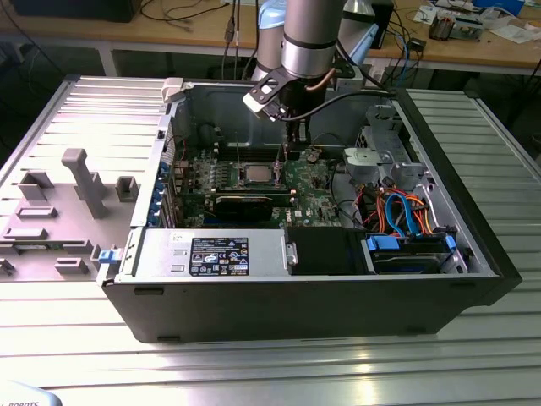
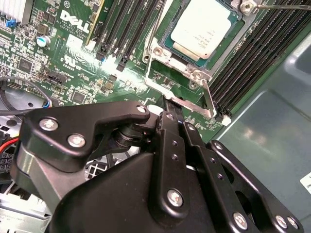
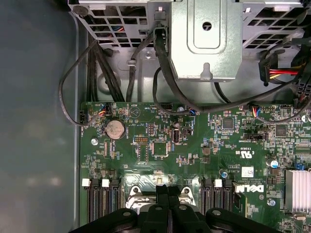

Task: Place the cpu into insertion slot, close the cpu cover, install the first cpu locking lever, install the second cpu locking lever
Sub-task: 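Close the cpu cover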

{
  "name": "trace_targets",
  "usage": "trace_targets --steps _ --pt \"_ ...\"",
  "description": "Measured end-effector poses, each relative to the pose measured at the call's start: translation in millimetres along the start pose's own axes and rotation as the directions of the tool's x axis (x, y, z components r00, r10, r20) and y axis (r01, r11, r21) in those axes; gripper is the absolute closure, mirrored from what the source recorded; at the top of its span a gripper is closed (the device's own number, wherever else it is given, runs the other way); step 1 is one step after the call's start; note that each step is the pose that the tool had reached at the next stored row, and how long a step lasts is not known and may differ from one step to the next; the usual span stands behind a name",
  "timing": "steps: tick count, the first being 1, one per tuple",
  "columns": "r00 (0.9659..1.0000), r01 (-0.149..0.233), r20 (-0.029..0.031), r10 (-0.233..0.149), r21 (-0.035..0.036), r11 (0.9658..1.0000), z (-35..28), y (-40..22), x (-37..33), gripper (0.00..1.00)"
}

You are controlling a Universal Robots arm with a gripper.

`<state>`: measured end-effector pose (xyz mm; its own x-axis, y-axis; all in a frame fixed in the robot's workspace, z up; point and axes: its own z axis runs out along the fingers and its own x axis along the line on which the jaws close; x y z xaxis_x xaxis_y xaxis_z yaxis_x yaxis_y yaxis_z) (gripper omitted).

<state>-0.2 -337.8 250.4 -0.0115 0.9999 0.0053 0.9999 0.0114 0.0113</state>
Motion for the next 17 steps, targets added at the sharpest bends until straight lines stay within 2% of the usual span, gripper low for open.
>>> trace_targets --steps 17 --pt "1.0 0.0 -0.0011 0.0 0.0 1.0 0.2 -3.9 0.0 0.89"
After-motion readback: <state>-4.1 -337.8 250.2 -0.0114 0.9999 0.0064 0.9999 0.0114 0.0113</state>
